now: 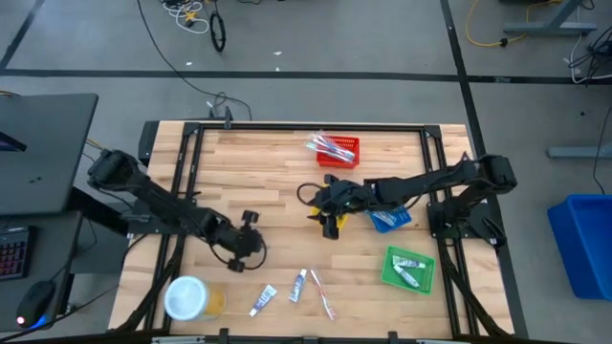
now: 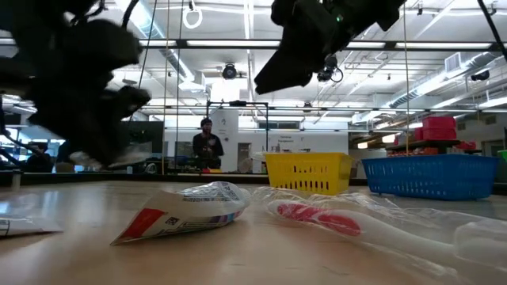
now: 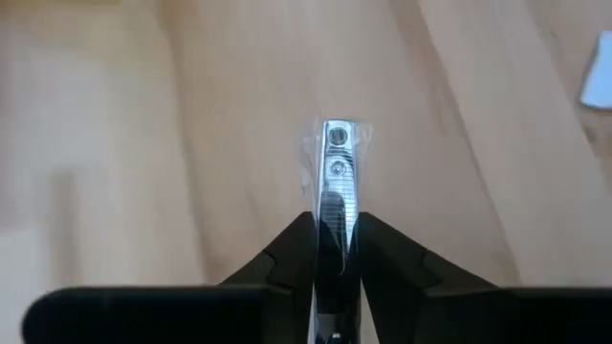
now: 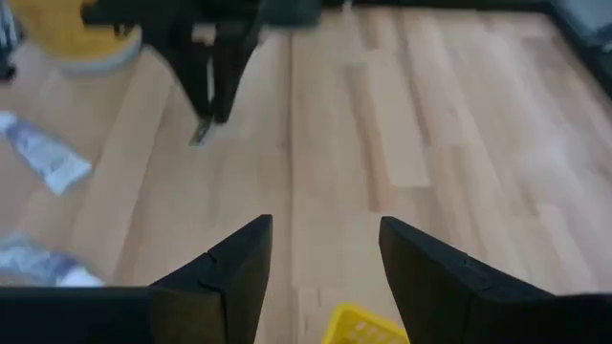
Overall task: Pick & Place Travel size toiletries
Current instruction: Put the nail cutter into the blue bin
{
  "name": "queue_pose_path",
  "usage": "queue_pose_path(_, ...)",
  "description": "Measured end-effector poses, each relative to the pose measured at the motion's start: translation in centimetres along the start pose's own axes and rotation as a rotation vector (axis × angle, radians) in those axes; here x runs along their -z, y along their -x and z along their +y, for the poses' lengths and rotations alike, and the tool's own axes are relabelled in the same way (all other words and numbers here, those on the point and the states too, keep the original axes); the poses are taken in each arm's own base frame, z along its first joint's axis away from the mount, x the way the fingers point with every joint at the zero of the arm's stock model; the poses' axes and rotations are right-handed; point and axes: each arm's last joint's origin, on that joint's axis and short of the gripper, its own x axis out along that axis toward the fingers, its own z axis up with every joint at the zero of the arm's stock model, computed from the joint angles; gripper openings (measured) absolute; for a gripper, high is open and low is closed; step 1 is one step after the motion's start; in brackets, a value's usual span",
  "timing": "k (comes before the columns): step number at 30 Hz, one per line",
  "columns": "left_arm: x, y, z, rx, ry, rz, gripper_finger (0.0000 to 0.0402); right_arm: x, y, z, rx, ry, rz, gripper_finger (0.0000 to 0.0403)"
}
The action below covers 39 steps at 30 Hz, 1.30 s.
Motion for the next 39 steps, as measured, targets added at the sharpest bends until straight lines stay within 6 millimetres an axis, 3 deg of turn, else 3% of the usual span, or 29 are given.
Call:
queue_pose_path(10, -5.1, 0.7, 5.0, -0.147, -0.014, -0.22, 0.0066, 1.7, -3.2, 2.4, 0.067, 0.115, 0.024, 0.0237)
queue_pose_path(15, -5.8, 0.8, 6.7, -0.151, 0.076, -0.313, 0.008, 1.7, -3.9, 2.9, 0.172, 0.169, -0.007, 0.0253)
queue_pose_path(21, -6.0, 0.8, 7.2, -0.129, 0.097, -0.345, 0.0069, 1.4, -4.4, 3.0, 0.177, 0.175, -0.076, 0.0254)
queue_pose_path(39, -5.9, 0.8, 7.3, -0.164, 0.108, -0.326, 0.0074, 1.0, -4.4, 3.3, 0.172, 0.221, -0.111, 0.0128)
